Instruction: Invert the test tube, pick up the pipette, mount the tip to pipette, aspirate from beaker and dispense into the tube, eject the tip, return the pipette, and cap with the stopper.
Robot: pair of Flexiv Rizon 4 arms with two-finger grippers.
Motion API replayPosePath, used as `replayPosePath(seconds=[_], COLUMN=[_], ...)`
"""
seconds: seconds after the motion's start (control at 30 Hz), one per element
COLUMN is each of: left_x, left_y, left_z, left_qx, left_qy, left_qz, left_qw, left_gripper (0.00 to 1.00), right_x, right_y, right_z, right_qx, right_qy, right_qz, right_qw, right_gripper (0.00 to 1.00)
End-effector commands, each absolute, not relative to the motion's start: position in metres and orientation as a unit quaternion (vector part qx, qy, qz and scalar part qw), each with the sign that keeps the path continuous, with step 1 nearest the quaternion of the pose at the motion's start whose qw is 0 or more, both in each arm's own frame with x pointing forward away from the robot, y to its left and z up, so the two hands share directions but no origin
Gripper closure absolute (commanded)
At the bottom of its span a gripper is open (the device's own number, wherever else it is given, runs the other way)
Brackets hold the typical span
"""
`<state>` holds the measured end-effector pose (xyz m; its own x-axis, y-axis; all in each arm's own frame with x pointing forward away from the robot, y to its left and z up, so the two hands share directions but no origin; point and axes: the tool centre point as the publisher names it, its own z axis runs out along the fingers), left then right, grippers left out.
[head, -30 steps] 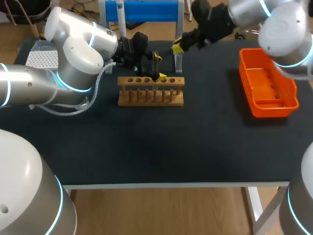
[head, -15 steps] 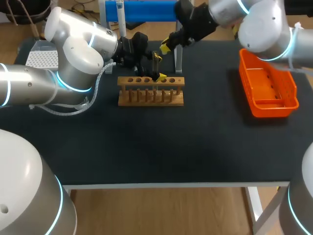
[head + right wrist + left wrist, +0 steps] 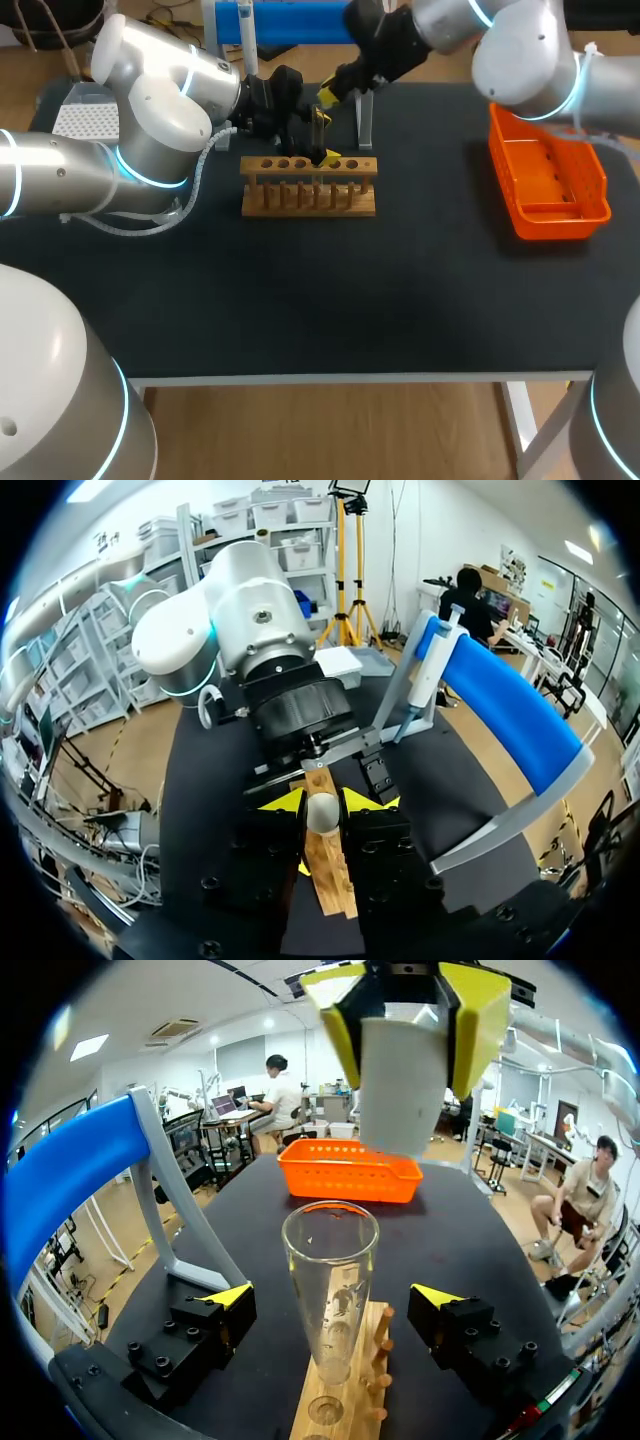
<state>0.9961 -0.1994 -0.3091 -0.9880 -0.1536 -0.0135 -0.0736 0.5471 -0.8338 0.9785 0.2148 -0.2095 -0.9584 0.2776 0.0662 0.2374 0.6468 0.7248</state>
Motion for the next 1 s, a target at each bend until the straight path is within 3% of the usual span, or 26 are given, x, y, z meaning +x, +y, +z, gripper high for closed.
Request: replayPosePath(seconds=[0.03, 1.0], left_x=[0.996, 0.996], left_y=[-0.2, -0.2], left_z=[-0.309, -0.309], left_qx=[-0.065, -0.065], left_qy=[0.879, 0.879], left_qz=[-0.47, -0.47], left_qw=[0.042, 0.042], left_gripper=[0.0, 0.0], right_x=[0.983, 0.987], right_y=[0.22, 0.218], right_z=[-0.214, -0.214], right_qx=[0.145, 0.148], right_qy=[0.908, 0.911], right_qz=[0.392, 0.384], right_qw=[0.022, 0.019], right_gripper=[1.0, 1.0])
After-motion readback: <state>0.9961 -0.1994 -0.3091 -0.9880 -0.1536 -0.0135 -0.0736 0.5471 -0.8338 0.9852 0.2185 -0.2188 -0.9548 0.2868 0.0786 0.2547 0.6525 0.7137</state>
